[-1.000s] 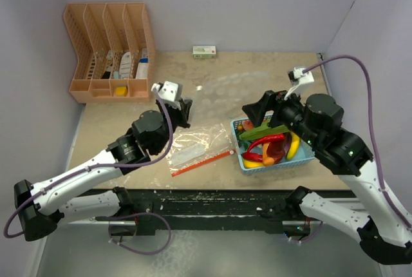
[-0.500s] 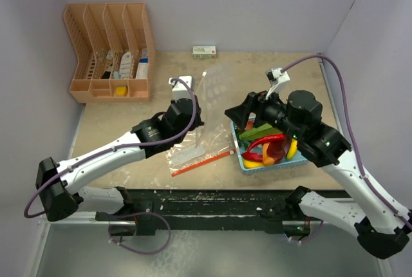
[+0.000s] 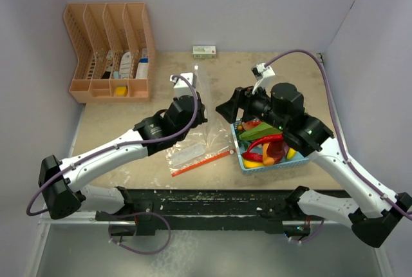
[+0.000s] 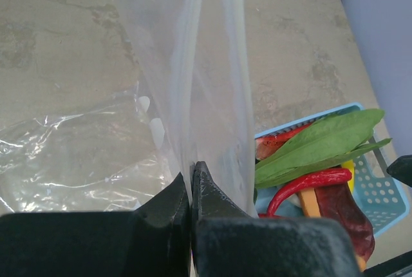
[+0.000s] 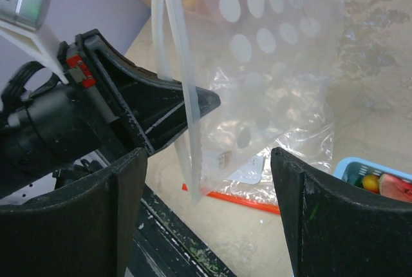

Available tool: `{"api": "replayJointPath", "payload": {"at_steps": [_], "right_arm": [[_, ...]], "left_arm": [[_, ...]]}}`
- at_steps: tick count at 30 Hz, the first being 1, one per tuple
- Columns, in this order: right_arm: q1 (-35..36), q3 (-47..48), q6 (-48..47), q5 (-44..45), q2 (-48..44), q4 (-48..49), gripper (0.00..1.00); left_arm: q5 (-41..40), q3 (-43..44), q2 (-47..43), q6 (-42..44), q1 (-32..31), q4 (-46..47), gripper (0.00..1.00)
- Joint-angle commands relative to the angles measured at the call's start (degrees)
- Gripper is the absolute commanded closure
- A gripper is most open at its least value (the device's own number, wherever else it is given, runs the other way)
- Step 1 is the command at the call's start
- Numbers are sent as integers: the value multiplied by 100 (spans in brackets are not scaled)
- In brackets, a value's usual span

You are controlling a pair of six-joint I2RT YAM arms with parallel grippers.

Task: Place the food in the zip-top bag and seal the zipper
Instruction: Open the zipper of the food storage bag.

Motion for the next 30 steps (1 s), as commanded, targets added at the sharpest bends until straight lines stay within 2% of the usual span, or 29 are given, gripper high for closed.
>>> {"api": "replayJointPath", "payload": {"at_steps": [1, 6, 12, 17, 30], "right_arm": [[58, 45, 43, -131, -46, 427, 22], [111, -32, 64, -392, 157, 559, 25], [186, -95, 63, -314, 297, 625, 27], [195, -112, 73, -132, 362, 582, 29], [191, 30, 1, 613, 658, 471, 36]], "left_arm": [[-7, 143, 107, -61, 31, 343, 100], [51, 203, 228, -53, 42, 441, 100], [133, 223, 235, 4, 51, 642, 100], [435, -117, 65, 141, 52, 1318, 100], [771, -196, -69, 262, 53, 1477, 100]]}}
